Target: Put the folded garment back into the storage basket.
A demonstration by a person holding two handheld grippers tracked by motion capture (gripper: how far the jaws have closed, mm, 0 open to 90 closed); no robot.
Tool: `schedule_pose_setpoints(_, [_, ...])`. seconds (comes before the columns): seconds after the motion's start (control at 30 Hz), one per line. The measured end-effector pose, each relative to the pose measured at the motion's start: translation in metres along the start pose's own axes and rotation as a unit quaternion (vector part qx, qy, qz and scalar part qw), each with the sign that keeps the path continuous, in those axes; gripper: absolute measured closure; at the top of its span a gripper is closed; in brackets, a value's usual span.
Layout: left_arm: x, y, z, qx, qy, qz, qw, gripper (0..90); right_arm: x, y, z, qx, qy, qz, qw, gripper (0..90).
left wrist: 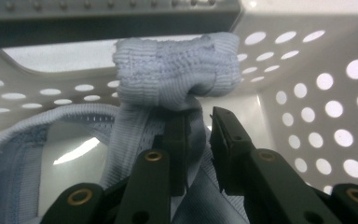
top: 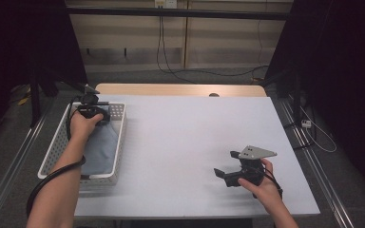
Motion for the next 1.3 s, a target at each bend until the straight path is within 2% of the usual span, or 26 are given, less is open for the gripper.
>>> schedule_pose_setpoints(0.07, [-0.001, -0.001, -0.001, -0.005, -0.007, 0.000, 1.0000, 75.1, 0.000, 0.000, 0.000, 0.001, 0.000, 0.000, 1.0000, 6.2])
schedule_pose_setpoints(0.2, [0.002, 0.001, -0.001, -0.007, -0.007, 0.000, 1.0000, 71.4, 0.000, 0.000, 0.000, 0.000, 0.001, 0.000, 1.0000, 6.2])
schedule_pose_setpoints(0.4, [0.015, 0.002, 0.004, -0.008, -0.004, 0.002, 1.0000, 63.1, 0.001, 0.000, 0.001, 0.001, 0.003, -0.001, 1.0000, 6.2])
schedule_pose_setpoints(0.57, [0.030, 0.000, 0.008, 0.001, 0.009, 0.001, 1.0000, 51.3, 0.001, 0.000, 0.002, 0.001, 0.003, 0.000, 1.0000, 6.3])
schedule_pose_setpoints(0.63, [0.036, 0.000, 0.009, 0.006, 0.012, 0.003, 0.9999, 43.4, 0.000, 0.000, 0.003, 0.003, 0.004, 0.000, 1.0000, 6.3])
schedule_pose_setpoints(0.73, [0.042, 0.000, 0.010, 0.006, 0.016, 0.003, 0.9998, 38.8, 0.000, -0.001, 0.003, 0.002, 0.005, 0.001, 1.0000, 6.2])
schedule_pose_setpoints(0.9, [0.050, 0.001, 0.007, -0.005, 0.014, 0.004, 0.9999, 33.9, 0.001, -0.001, 0.003, 0.002, 0.006, 0.001, 1.0000, 6.2])
schedule_pose_setpoints(1.07, [0.055, 0.000, 0.003, -0.006, 0.013, 0.005, 0.9999, 29.3, 0.000, -0.003, 0.005, 0.005, 0.006, 0.004, 1.0000, 6.3])
schedule_pose_setpoints(1.13, [0.058, 0.000, 0.001, 0.001, 0.015, 0.001, 0.9999, 25.8, 0.000, -0.004, 0.005, 0.005, 0.007, 0.006, 0.9999, 6.3])
schedule_pose_setpoints(1.3, [0.063, 0.005, -0.003, -0.018, 0.006, -0.001, 0.9998, 22.8, 0.000, -0.004, 0.006, 0.004, 0.008, 0.005, 0.9999, 6.3])
Point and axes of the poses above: each handheld gripper's, and its own axes: x roughly backward along the jaws, z roughly out of its top, y roughly to its right, the point moved 3 cm from there along -x, roughly forward along the jaws, and after that the axes turned 7 degrees about -z, right-handed, at the moved point
